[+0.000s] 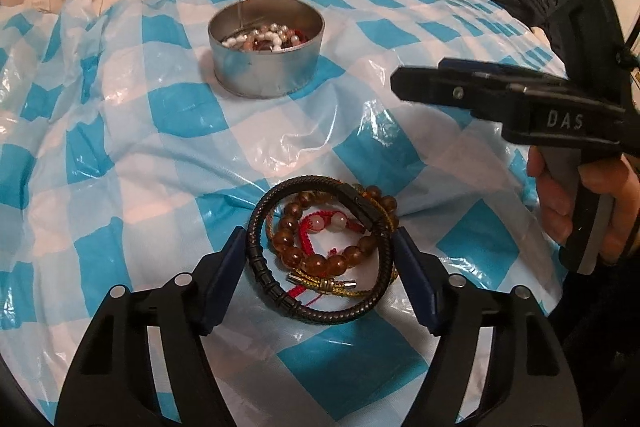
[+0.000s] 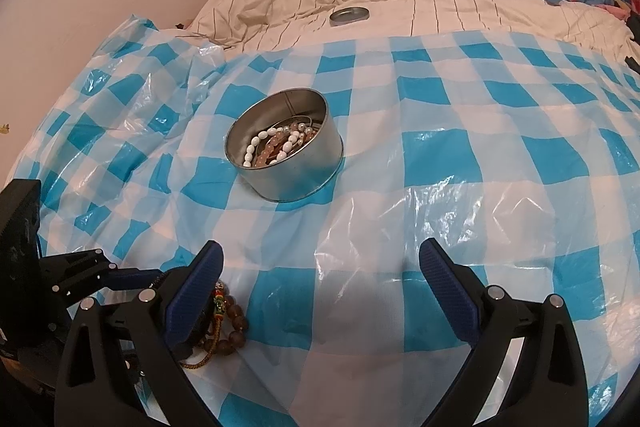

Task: Organize jewelry
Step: 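Grasp the black braided leather bracelet with the left gripper, then grasp the thin beaded strand with the right gripper while the left holds the black bracelet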

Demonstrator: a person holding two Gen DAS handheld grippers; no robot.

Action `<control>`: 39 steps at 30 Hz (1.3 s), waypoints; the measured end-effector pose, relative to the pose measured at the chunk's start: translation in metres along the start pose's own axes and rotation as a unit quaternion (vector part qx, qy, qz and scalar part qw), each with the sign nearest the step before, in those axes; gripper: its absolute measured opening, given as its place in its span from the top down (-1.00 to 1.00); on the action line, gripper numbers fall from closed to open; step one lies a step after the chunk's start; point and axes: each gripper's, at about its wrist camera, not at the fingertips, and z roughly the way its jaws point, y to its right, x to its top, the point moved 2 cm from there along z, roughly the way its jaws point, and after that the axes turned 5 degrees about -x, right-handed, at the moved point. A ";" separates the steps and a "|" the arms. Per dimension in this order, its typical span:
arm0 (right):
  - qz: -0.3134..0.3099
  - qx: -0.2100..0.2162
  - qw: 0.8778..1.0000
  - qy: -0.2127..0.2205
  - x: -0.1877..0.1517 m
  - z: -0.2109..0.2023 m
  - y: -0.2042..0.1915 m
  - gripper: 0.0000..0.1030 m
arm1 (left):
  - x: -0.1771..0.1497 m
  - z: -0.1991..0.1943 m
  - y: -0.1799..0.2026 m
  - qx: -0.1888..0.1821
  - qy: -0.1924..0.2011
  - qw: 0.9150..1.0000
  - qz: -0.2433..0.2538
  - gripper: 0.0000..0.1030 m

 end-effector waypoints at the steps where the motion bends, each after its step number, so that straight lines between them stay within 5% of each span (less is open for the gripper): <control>1: -0.001 0.001 1.000 0.001 0.000 0.000 -0.001 -0.83 | 0.002 -0.004 -0.002 -0.001 0.006 1.000 -0.002 -0.34; 10: -0.066 0.044 0.997 -0.010 -0.011 0.003 -0.033 -0.83 | 0.013 -0.053 -0.059 0.021 0.093 0.990 -0.100 -0.34; 15: -0.128 0.044 0.991 -0.017 -0.024 0.008 -0.058 -0.82 | 0.016 -0.055 -0.069 0.024 0.105 0.987 -0.117 -0.34; 17: -0.132 0.051 0.990 -0.016 -0.025 0.008 -0.059 -0.67 | 0.017 -0.054 -0.067 0.023 0.104 0.988 -0.113 -0.35; 18: -0.131 0.055 0.990 -0.020 -0.025 0.009 -0.058 -0.36 | 0.017 -0.054 -0.066 0.022 0.103 0.988 -0.112 -0.35; 20: -0.133 0.055 0.989 -0.032 -0.025 0.013 -0.057 -0.04 | 0.017 -0.052 -0.065 0.022 0.102 0.988 -0.111 -0.35; 26: -0.162 0.070 0.984 -0.037 -0.032 0.015 -0.069 0.14 | 0.017 -0.051 -0.067 0.021 0.104 0.988 -0.113 -0.35; 30: -0.184 0.067 0.979 -0.056 -0.041 0.024 -0.076 0.78 | 0.018 -0.049 -0.067 0.022 0.105 0.988 -0.113 -0.35; 33: -0.192 0.071 0.977 -0.052 -0.042 0.023 -0.079 0.87 | 0.018 -0.049 -0.068 0.021 0.106 0.988 -0.113 -0.35; 39: -0.135 0.159 0.978 -0.019 -0.025 -0.001 -0.067 0.87 | 0.019 -0.055 -0.071 0.023 0.114 0.986 -0.118 -0.35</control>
